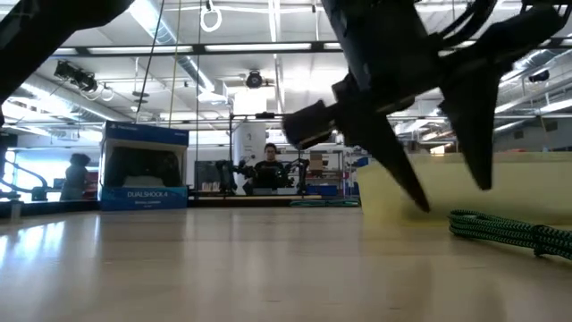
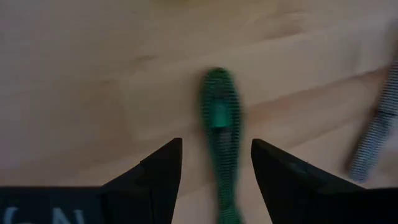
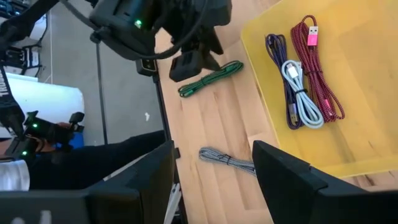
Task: Pick and place USB-C Cables
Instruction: Put the green charger cable into the yellow bin
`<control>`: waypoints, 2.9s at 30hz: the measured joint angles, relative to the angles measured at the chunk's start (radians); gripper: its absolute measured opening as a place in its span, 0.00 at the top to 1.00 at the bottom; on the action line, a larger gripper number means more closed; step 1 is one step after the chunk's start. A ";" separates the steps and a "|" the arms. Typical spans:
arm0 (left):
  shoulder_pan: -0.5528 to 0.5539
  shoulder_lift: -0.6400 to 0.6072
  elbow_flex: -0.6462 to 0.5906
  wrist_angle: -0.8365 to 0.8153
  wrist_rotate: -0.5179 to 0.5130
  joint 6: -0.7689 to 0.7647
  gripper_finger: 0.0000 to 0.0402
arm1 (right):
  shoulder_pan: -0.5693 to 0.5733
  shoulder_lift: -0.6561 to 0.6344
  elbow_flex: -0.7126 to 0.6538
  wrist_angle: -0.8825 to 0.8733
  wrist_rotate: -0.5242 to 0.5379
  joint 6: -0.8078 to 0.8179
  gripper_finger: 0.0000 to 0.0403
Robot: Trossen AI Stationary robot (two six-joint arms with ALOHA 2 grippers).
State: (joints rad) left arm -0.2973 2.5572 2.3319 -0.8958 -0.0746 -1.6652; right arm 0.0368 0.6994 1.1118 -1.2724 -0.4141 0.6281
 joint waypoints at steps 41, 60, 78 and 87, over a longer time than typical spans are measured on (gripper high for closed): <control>0.049 -0.158 -0.001 0.302 0.034 0.440 0.97 | 0.000 0.000 0.000 0.008 0.052 0.035 0.45; 0.227 -0.327 0.000 0.639 -0.219 0.944 0.97 | 0.000 -0.013 0.000 0.367 0.225 -0.108 0.45; 0.274 -0.327 0.000 0.780 -0.189 0.982 0.97 | -0.001 0.019 0.000 0.449 0.434 -0.150 0.47; 0.276 -0.327 0.000 0.764 -0.169 0.981 0.88 | -0.001 0.036 0.000 0.447 0.437 -0.184 0.89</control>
State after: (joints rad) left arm -0.0216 2.2307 2.3322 -0.1320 -0.2431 -0.6840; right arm 0.0360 0.7350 1.1118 -0.8255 0.0233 0.4439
